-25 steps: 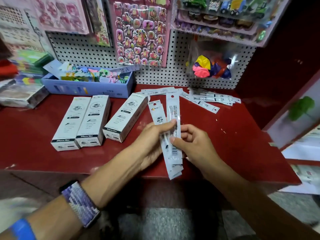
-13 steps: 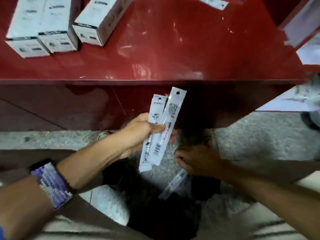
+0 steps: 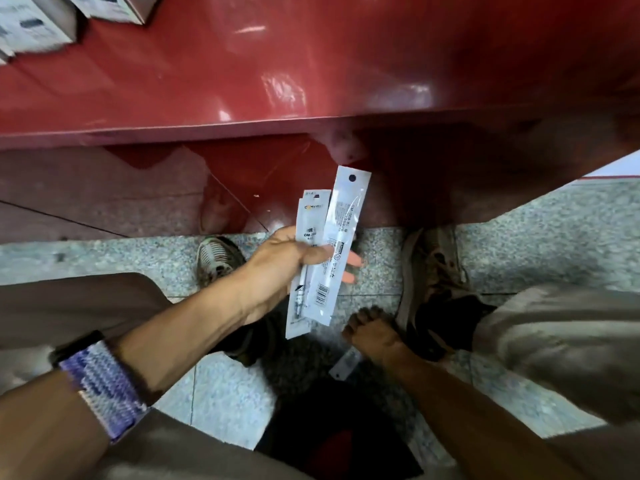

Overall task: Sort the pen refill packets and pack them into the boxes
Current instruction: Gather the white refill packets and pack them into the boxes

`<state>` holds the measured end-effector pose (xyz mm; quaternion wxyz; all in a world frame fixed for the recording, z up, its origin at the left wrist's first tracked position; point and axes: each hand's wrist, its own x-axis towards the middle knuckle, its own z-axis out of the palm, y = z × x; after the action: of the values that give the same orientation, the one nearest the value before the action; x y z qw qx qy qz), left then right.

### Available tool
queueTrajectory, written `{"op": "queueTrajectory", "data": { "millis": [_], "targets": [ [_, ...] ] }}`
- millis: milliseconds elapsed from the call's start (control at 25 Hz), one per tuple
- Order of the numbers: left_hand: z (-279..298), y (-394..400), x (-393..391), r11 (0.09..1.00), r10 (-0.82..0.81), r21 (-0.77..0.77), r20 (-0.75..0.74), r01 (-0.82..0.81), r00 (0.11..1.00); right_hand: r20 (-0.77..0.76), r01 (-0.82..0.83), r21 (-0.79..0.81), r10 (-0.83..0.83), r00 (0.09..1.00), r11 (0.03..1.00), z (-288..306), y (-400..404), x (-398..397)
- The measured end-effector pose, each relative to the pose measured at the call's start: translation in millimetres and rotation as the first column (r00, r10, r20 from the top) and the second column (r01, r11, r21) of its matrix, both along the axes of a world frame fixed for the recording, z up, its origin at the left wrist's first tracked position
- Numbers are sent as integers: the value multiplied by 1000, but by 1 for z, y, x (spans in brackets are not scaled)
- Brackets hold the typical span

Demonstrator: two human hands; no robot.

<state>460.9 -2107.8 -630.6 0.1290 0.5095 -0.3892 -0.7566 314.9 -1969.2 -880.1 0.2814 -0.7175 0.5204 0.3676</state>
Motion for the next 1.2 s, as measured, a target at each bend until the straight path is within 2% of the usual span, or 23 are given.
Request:
{"op": "queueTrajectory", "data": {
  "millis": [80, 160, 280, 400, 440, 560, 640, 720, 760, 840, 920, 1000, 1080, 1200],
  "targets": [
    [-1, -4, 1, 1000, -1, 1, -11, 1, 1000, -72, 35, -3, -35, 997, 999, -33, 1, -14],
    [-1, -7, -1, 1000, 3, 2, -18, -3, 1000, -39, 54, -84, -57, 998, 995, -32, -1, -20],
    [3, -4, -4, 1000, -4, -6, -19, 4, 1000, 78, 174, -149, -164, 983, 973, -25, 0, -14],
    [6, 1, 0, 1000, -12, -20, -17, 12, 1000, 101, 201, -261, -180, 978, 944, -25, 2, -9],
    [5, 2, 2, 1000, -7, -27, -15, 7, 1000, 124, 222, -273, -195, 973, 936, -27, 5, -11],
    [5, 5, 6, 999, 21, -28, 0, -21, 1000, 61, 191, -308, -180, 982, 932, -33, 12, -12],
    [3, 7, 7, 999, 26, -25, 7, -26, 1000, 49, 211, -238, -205, 977, 948, -36, 13, -14],
    [0, 8, 5, 1000, 16, -23, 12, -16, 1000, 11, 190, -211, -192, 981, 959, -12, 6, -14],
    [-1, 8, 2, 1000, 10, -21, 11, -10, 1000, 39, 193, -237, -189, 981, 952, 5, 0, -15],
    [0, 7, -6, 1000, -1, -24, -4, 1, 1000, 229, 328, -170, -286, 930, 929, 26, -19, -19],
    [10, 4, -16, 999, -2, -33, -40, 1, 999, 435, 531, 67, -504, 747, 845, 52, -42, -21],
    [25, -1, -24, 999, -11, -52, -91, 6, 996, 510, 602, 248, -630, 585, 759, 77, -66, -28],
    [47, -9, -30, 995, -37, -99, -147, 23, 988, 538, 558, 277, -607, 585, 782, 123, -93, -44],
    [91, -21, -32, 981, -85, -191, -210, 45, 974, 484, 370, 204, -422, 767, 906, 221, -130, -72]
  ]
}}
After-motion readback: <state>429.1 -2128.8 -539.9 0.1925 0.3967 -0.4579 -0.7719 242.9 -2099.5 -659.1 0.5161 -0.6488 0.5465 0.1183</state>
